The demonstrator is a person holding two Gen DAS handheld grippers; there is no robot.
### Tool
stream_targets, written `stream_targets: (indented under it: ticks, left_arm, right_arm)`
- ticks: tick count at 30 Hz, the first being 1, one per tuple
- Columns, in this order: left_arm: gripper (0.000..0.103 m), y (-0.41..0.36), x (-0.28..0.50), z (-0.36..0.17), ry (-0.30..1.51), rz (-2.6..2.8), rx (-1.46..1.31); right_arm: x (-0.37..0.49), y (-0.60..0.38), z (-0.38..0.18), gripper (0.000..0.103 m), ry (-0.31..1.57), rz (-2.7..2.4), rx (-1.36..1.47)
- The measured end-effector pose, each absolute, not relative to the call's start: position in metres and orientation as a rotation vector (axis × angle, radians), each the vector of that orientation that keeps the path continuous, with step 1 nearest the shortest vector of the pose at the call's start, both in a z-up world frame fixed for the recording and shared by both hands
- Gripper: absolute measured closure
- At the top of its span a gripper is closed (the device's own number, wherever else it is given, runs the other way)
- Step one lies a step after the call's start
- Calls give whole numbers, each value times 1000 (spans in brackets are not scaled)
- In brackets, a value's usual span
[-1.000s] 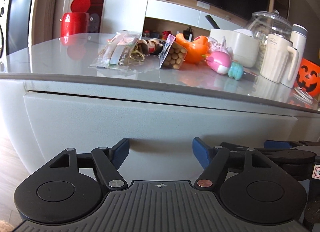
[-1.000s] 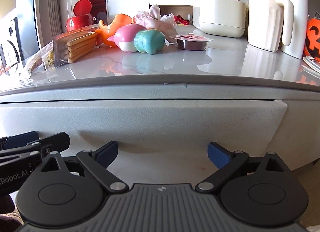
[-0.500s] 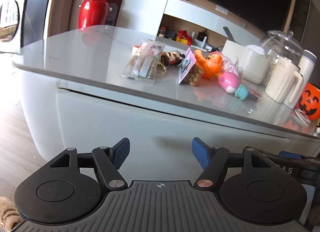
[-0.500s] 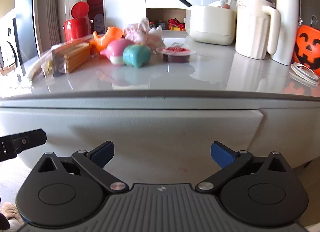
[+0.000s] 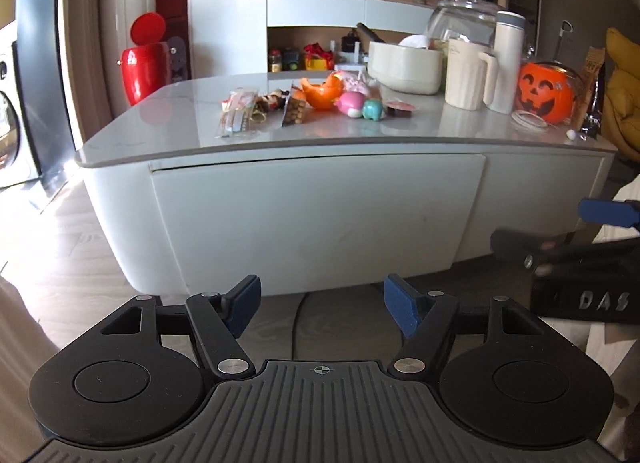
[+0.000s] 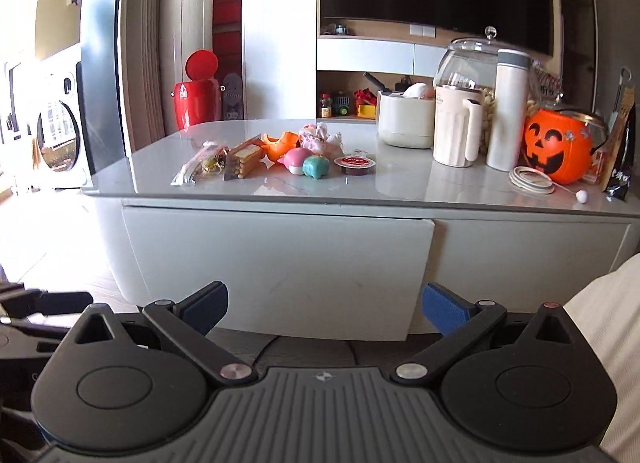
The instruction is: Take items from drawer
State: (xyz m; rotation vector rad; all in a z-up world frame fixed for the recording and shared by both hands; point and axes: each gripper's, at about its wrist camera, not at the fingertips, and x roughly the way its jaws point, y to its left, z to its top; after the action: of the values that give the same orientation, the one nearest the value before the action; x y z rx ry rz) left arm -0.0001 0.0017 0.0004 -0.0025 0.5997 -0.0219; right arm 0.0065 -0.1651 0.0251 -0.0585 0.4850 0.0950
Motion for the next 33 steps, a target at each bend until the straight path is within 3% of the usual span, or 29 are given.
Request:
stream_targets:
  ticks: [14, 33]
  left_arm:
    - [29, 12, -2, -2, 628, 2, -66]
    - [29, 10, 0, -4, 642, -9, -45]
  right_arm:
    - [27, -168, 7, 0, 645, 100, -45]
    - [26, -168, 8, 0, 642, 102, -43]
